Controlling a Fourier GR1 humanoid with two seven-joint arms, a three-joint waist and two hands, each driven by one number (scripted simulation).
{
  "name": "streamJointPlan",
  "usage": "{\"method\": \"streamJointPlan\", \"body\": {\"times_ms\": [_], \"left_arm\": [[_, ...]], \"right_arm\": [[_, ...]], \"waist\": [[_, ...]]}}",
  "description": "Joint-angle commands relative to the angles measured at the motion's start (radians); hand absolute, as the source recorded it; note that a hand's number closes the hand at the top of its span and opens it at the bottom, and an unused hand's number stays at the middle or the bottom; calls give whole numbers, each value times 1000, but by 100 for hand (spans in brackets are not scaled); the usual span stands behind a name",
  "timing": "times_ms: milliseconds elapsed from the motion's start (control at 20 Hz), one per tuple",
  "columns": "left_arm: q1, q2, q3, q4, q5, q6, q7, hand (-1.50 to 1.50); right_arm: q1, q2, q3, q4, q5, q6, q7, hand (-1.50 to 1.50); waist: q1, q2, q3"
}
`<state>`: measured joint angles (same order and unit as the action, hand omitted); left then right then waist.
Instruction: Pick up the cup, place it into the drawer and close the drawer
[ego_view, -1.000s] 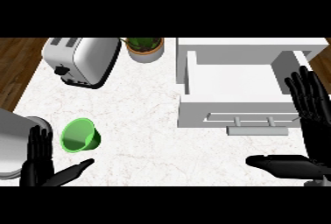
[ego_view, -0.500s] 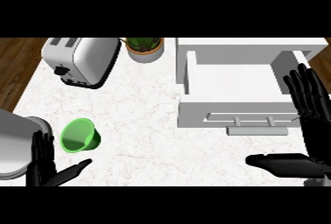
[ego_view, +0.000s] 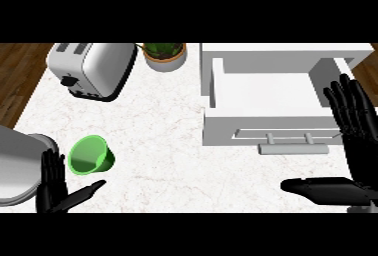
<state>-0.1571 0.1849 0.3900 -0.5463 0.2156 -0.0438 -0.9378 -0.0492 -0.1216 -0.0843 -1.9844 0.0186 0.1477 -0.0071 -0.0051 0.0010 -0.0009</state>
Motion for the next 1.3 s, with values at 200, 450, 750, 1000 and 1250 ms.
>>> {"method": "streamJointPlan", "body": {"times_ms": [200,450,750,1000,1250], "left_arm": [[-120,47,17,290,-15,-44,-177,-150],[-146,46,17,306,-7,-67,-181,-150],[-188,49,22,301,7,-130,-151,-150],[-205,28,14,317,-1,-169,-210,-150],[-225,72,17,309,14,-275,-162,-150]], "right_arm": [[33,29,37,49,53,7,-86,-150],[-38,12,-1,34,8,-2,-2,-150],[-35,1,8,-4,-2,14,41,-150],[-39,-1,-12,7,-19,15,36,-150],[-23,8,-11,54,-34,36,-20,-150]], "waist": [[-4,2,-1],[-4,3,-1],[-9,3,-2],[-15,6,-3],[-16,6,-3]]}}
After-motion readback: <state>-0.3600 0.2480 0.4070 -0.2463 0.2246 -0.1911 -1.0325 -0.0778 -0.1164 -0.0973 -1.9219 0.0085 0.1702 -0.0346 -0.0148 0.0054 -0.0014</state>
